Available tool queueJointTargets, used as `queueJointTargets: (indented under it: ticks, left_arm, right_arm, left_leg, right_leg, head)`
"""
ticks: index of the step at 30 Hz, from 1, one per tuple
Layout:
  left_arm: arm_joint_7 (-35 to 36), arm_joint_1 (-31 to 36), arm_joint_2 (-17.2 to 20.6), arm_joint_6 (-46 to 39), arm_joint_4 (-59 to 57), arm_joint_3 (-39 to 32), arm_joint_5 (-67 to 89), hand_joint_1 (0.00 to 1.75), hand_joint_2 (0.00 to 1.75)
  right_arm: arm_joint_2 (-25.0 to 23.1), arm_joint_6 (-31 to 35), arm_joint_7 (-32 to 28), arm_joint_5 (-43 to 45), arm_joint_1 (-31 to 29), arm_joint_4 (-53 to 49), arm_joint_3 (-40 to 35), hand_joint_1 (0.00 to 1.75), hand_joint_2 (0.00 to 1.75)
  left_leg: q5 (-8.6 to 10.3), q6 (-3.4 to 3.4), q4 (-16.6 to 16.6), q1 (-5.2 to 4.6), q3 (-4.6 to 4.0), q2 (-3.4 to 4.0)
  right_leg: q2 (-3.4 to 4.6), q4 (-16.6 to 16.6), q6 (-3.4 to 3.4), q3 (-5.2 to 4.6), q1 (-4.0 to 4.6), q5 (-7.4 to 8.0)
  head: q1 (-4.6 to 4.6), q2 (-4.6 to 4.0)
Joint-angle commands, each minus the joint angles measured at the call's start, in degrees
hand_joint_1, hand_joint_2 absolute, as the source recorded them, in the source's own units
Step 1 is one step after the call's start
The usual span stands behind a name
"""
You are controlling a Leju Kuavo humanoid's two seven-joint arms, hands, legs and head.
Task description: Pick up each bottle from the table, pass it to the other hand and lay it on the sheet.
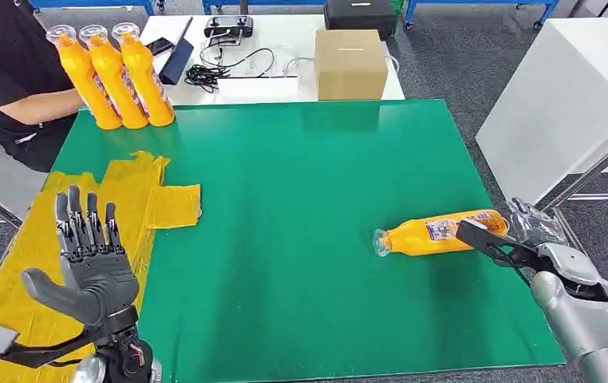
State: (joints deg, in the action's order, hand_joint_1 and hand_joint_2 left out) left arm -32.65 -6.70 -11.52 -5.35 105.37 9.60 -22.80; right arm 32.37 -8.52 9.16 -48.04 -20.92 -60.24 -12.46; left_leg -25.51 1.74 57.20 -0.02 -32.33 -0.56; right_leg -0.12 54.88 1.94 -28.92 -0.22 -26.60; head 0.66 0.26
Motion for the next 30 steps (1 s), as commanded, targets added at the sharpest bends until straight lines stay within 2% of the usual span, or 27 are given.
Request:
queueJointTargets:
  ticks: [1,11,12,18,23,30]
  left_arm:
    - [0.88,2.01,1.19,-0.05,-2.02,-0.37,-0.19,0.00,0.00]
    - [0.97,2.14,1.26,-0.02,-1.99,-0.30,-0.16,0.00,0.00]
    - [1.27,2.29,1.36,-0.05,-1.96,-0.43,-0.09,0.00,0.00]
    - [1.39,2.37,1.39,-0.13,-1.88,-0.52,-0.04,0.00,0.00]
    - [1.75,3.05,1.65,-0.15,-2.69,-0.23,-0.10,0.00,0.00]
    - [1.74,3.05,1.60,-0.18,-3.08,-0.25,-0.10,0.00,0.00]
  right_arm:
    - [-5.07,0.50,-0.55,-0.99,-8.53,10.64,-5.27,0.00,1.75]
    - [-6.49,0.74,-0.91,-1.56,-9.62,12.63,-6.28,0.00,1.75]
    - [-8.71,1.15,-1.53,-2.91,-11.91,15.99,-8.58,0.00,1.75]
    - [-9.90,0.91,-2.07,-3.15,-12.88,17.52,-9.96,0.00,1.75]
    - [-12.89,-1.70,-5.32,-4.53,-14.25,24.46,-15.60,0.00,1.75]
    - [-12.95,-1.16,-5.69,-4.50,-14.65,25.43,-16.06,0.00,1.75]
  left_leg:
    - [-0.02,-0.11,-0.08,0.04,0.19,0.33]
    - [-0.02,-0.11,-0.07,0.05,0.18,0.25]
    - [-0.02,-0.09,-0.05,0.05,0.15,0.23]
    - [-0.01,-0.07,-0.05,0.03,0.13,0.20]
    - [-0.02,-0.11,-0.11,0.07,0.24,0.35]
    - [0.02,-0.06,-0.08,0.11,0.24,0.16]
  right_leg:
    - [0.30,-0.08,-0.04,0.09,0.04,0.08]
    - [0.22,-0.09,-0.04,0.09,0.05,0.07]
    - [0.21,-0.08,-0.03,0.07,0.05,0.06]
    - [0.18,-0.04,-0.03,0.06,0.02,0.04]
    - [0.32,-0.12,-0.04,0.15,0.07,0.09]
    - [0.11,-0.10,-0.02,0.18,0.10,0.05]
  head:
    - [0.00,0.00]
    - [0.02,0.00]
    - [0.00,0.00]
    - [0.00,0.00]
    - [0.00,0.00]
    - [0.02,0.00]
